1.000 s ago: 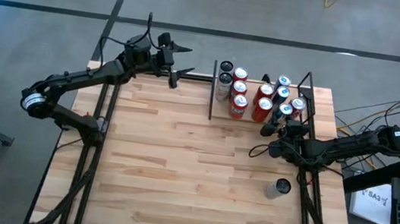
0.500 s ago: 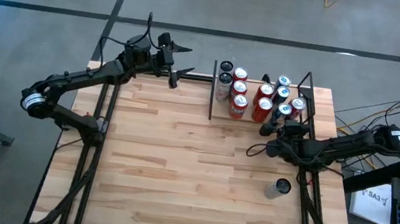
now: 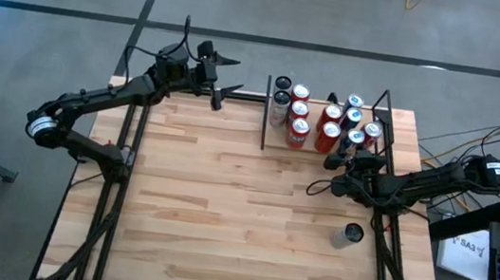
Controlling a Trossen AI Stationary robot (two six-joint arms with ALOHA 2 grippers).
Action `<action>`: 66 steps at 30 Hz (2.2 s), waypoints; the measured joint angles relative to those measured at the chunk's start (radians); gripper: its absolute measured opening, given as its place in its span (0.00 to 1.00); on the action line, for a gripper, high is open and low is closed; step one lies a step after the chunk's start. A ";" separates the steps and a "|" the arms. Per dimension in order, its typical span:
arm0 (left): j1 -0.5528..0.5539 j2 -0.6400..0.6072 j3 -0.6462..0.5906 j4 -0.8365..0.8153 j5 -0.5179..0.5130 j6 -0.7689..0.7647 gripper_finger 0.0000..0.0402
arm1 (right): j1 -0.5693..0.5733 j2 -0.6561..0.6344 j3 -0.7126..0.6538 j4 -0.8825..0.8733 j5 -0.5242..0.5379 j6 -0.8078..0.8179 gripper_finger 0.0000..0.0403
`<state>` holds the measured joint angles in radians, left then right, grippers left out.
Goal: Place canned beverage on shelf
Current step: Put the blue soda can on the shelf aligned with the other blue soda cans
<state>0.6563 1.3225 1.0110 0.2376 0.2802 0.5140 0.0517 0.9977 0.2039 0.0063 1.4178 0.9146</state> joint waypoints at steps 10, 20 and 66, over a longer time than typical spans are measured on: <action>0.000 0.000 0.000 0.000 0.000 0.001 0.73 | 0.000 0.000 0.000 0.001 -0.001 -0.003 0.59; 0.000 0.000 0.000 0.000 0.000 0.001 0.73 | 0.000 0.000 0.000 0.003 0.002 -0.010 0.69; 0.000 0.000 0.000 -0.010 0.000 0.004 0.73 | -0.081 -0.009 0.085 0.005 -0.030 -0.150 0.53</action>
<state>0.6563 1.3224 1.0107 0.2276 0.2798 0.5179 -0.0289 0.9890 0.2890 0.0110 1.3882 0.7648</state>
